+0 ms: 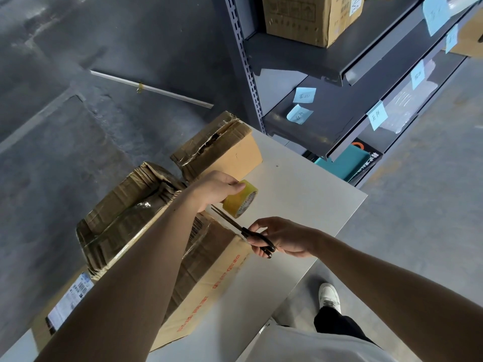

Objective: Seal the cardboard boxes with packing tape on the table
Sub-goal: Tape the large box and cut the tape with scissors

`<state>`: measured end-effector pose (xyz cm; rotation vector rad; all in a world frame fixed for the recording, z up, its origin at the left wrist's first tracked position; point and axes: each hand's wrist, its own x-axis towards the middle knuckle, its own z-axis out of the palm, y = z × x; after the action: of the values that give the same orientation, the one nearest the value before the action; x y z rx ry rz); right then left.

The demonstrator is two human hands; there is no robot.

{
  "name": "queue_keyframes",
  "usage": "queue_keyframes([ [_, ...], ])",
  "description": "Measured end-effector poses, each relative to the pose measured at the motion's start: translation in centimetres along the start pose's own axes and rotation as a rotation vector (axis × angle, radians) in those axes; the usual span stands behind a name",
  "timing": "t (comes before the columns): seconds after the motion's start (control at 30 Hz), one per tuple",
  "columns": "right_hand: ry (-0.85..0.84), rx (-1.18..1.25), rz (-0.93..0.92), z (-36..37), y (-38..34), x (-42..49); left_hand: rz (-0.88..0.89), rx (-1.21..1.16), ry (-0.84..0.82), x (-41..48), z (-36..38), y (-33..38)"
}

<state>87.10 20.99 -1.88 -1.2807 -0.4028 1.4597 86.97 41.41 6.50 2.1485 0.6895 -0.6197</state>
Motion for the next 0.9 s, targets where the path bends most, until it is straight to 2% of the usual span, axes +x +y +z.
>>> queue_keyframes([
  [0.6,0.037,-0.050,0.023,-0.20,-0.06,0.06,0.017,-0.028,0.024,-0.38,0.41,-0.72],
  [0.9,-0.006,0.045,0.048,0.63,-0.05,0.34,0.061,-0.061,0.048,-0.61,0.49,-0.35],
])
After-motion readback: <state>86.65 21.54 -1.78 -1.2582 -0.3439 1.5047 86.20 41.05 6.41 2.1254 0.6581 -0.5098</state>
